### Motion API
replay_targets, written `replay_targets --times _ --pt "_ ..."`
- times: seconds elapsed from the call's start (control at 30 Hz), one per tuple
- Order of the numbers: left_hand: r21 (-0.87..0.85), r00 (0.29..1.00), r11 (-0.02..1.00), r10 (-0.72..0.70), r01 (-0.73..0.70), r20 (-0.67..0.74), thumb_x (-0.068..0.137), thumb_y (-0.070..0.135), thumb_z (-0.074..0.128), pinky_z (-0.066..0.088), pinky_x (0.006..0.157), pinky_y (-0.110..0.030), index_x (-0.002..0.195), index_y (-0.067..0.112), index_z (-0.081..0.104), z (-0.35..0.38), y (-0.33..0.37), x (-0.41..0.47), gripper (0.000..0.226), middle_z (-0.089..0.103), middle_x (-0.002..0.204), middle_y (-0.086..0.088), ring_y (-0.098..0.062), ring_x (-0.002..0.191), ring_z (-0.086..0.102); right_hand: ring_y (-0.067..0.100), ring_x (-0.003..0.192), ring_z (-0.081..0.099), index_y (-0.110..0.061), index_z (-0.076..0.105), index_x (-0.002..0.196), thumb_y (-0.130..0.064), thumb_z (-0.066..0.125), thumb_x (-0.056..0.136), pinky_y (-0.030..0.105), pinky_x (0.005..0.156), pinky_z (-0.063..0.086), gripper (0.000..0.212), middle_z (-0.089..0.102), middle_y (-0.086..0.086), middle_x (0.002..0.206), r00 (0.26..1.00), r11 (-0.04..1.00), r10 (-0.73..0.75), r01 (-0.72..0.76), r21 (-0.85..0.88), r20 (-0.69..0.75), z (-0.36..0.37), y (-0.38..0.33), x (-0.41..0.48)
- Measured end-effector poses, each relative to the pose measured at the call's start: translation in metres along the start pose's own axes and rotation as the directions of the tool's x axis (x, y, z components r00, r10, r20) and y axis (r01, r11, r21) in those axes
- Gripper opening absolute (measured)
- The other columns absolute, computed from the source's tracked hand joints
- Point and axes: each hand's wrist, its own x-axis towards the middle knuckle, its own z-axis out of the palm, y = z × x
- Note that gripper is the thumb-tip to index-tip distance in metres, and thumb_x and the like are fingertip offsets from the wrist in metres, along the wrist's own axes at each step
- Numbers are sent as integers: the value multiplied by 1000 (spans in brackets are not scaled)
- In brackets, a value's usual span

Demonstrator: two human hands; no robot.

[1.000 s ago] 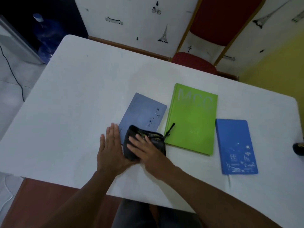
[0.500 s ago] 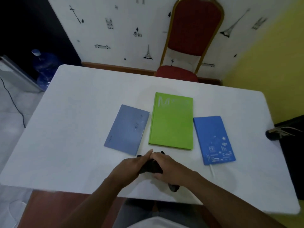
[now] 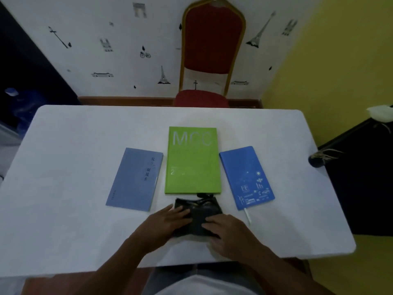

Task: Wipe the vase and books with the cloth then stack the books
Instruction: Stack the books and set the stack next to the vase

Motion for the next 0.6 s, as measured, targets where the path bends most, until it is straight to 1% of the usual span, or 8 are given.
replay_targets --times 0.07,0.13,0.2,0.23,0.3,0.43,0.53,0.6 --pt "49 987 998 -47 40 154 71 44 73 8 128 -46 155 33 32 16 2 -9 94 21 165 3 -14 152 18 20 126 61 -18 72 125 -37 71 85 38 98 56 45 66 3 137 999 999 34 -35 15 39 15 4 -13" --pt "1 984 993 -115 116 135 67 53 63 7 124 -45 156 29 32 19 12 -11 98 20 167 4 -14 153 16 22 142 48 -13 65 134 -31 63 93 39 114 45 45 56 6 149 1000 1000 28 -28 -1 13 23 3 -10" --pt "-30 980 983 -181 184 77 78 48 57 4 122 -43 158 24 27 18 25 1 89 18 167 2 -18 154 15 25 152 34 -11 51 148 -27 53 98 41 124 31 53 42 7 161 999 996 -3 5 -86 32 28 1 -1" --pt "-18 977 977 -210 211 39 85 44 53 4 122 -43 159 21 26 19 30 9 82 18 168 0 -22 154 17 25 154 29 -11 43 153 -30 50 98 43 125 27 59 34 8 165 997 990 -3 13 -139 71 31 2 2" --pt "44 957 957 -288 287 23 95 41 45 12 119 -45 158 15 29 26 37 22 69 20 167 -6 -27 152 26 26 155 26 -11 33 158 -37 48 98 47 123 31 68 26 8 168 988 979 38 -7 -203 152 36 7 2" --pt "130 919 914 -392 385 36 97 42 37 21 115 -53 153 7 38 34 46 25 66 27 163 -14 -33 147 37 25 153 31 -12 30 159 -44 47 97 47 119 38 72 26 8 168 964 973 75 -15 -229 255 35 15 0" --pt "140 924 915 -383 379 0 102 45 34 17 118 -53 154 7 36 25 47 33 65 27 164 -11 -30 150 33 23 156 24 -13 34 158 -33 46 101 42 126 26 61 24 7 169 981 993 23 0 -117 193 25 21 2" --pt "74 920 917 -392 393 -23 105 50 26 14 121 -47 155 12 36 13 50 51 63 33 162 -5 -25 150 33 18 159 12 -15 34 158 -22 41 106 37 129 14 53 19 3 171 989 995 97 -99 13 111 14 32 2"
